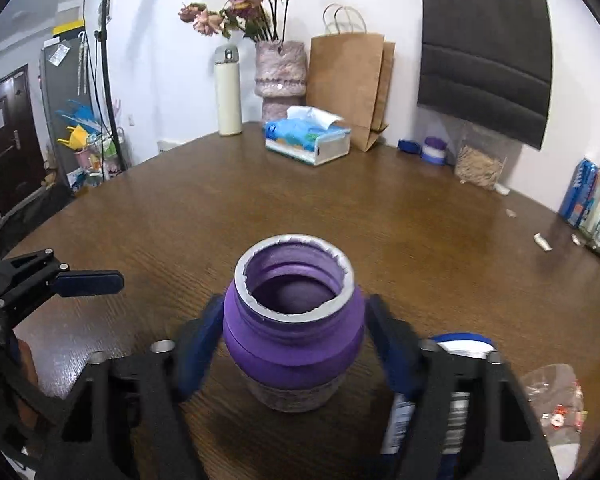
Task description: Flip cup upright
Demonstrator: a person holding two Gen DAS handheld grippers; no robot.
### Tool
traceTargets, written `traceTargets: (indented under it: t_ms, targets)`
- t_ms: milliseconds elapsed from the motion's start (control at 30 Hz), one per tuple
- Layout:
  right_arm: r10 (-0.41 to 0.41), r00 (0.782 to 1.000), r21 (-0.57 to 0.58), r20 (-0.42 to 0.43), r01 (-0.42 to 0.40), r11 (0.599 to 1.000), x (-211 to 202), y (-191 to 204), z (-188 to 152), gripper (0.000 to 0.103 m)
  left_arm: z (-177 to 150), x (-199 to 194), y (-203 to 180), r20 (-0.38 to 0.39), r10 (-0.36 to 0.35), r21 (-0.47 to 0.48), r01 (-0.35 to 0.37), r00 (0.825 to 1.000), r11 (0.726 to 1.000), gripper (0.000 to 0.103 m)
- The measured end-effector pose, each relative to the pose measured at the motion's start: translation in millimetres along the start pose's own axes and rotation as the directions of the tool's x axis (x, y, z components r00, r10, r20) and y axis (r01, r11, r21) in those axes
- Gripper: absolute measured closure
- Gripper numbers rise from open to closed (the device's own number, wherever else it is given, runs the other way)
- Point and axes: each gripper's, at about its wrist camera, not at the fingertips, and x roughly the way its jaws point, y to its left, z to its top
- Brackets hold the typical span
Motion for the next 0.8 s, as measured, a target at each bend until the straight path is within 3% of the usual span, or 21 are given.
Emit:
traceTargets:
  t_ms: [167,233,433,533,633,800]
  targets:
    - [0.036,0.997,0.053,0.071,-0.04,0.998,-48.1,-11.2,0.1,0.021,-4.2,-11.9,-1.4,0.017,0.047,-0.037,-0.046,0.999,0.998,0.011]
    - [0.015,0.995,0.062,0.097,-0.021,0.998,-75.6,-17.5,-1.5,0.021,-11.5,-25.0,-2.0,0.05,0.054,-0.059,-0.051,0.997,0.997,0.007]
    - [-0.08,0.991,0.097,0.107,0.07,0.993,-134.5,-27.4,-20.5,0.021,-22.0,-59.8,-3.3,0.123,0.061,-0.115,-0.047,0.99,0.992,0.006]
    - [-0.157,0.984,0.099,0.08,0.149,0.984,-147.4,-26.0,-32.5,0.021,-23.0,-81.4,-7.5,0.175,0.105,-0.122,-0.084,0.979,0.989,0.005]
    - [-0.166,0.985,0.121,0.056,0.158,0.98,-152.9,-26.0,-42.9,0.021,-25.1,-101.3,-11.0,0.222,0.107,-0.132,-0.078,0.969,0.988,0.0]
    - [-0.184,0.981,0.141,0.053,0.175,0.974,-168.7,-20.9,-63.0,0.021,-34.4,-124.4,-17.7,0.269,0.116,-0.123,-0.085,0.956,0.989,0.0]
